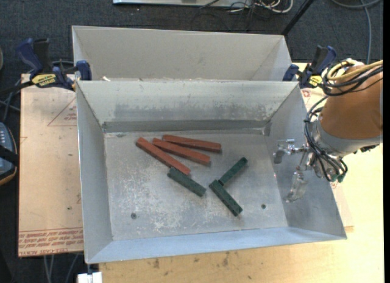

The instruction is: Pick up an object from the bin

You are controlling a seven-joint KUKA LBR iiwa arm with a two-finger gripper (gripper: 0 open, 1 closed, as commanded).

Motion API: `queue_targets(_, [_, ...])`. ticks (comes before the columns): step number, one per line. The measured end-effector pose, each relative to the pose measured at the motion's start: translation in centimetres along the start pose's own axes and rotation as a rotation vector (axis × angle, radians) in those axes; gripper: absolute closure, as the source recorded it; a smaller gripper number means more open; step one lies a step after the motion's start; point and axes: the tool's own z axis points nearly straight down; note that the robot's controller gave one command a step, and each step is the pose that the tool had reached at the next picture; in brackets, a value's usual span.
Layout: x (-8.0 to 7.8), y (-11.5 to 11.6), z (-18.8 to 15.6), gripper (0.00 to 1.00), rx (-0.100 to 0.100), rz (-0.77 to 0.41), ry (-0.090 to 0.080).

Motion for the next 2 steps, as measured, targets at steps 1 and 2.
queue_targets(1, [0.0,0.0,0.0,1.0,0.0,0.0,0.0])
queue_targets(2, [0.0,0.0,0.0,1.0,0.0,0.0,0.0])
